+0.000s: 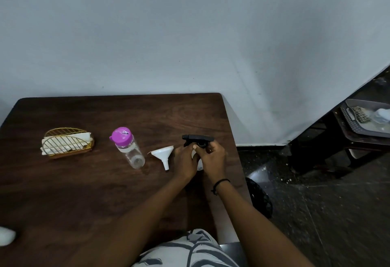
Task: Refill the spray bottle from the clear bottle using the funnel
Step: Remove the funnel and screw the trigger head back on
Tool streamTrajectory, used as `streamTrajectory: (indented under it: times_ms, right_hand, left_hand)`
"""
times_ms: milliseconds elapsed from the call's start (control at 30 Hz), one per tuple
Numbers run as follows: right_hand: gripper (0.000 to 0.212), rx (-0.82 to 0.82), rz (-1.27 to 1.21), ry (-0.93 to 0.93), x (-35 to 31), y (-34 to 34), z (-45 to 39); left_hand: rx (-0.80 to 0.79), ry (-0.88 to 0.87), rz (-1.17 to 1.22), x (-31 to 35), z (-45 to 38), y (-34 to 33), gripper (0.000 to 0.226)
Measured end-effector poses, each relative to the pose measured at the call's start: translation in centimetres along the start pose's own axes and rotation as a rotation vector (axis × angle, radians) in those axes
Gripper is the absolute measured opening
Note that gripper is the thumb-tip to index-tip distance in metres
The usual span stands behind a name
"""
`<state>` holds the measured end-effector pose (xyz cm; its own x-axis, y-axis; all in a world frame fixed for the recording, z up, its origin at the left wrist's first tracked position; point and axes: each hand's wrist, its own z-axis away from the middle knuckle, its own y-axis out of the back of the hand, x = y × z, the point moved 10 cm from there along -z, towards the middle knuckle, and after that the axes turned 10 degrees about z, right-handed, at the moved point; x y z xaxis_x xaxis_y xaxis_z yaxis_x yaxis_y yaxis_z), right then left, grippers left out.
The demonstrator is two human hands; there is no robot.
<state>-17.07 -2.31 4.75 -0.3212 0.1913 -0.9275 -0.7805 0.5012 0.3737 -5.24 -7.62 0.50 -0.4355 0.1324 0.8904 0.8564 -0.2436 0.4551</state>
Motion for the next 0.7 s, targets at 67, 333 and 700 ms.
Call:
streamTrajectory:
  times_ms: [67,333,700]
  right_hand:
    - [0.024,0.024,0.058,0.044,-0.3,0.2,-0.2]
    - [0.026,0.081,0.165,0.074,-1.1,0.1,-0.6]
    - [0.03,0.119,-0.063,0.008,-0.1,-0.1,0.6]
  left_hand:
    - [-0.001,0.007,0.011,-0.4,0.0,-0.2,0.023]
    - [0.057,-0.091,0.158,1.6,0.4,0.8,0.03]
    - [0.027,0.121,0.225,-0.7,0.5,0.5,0.017]
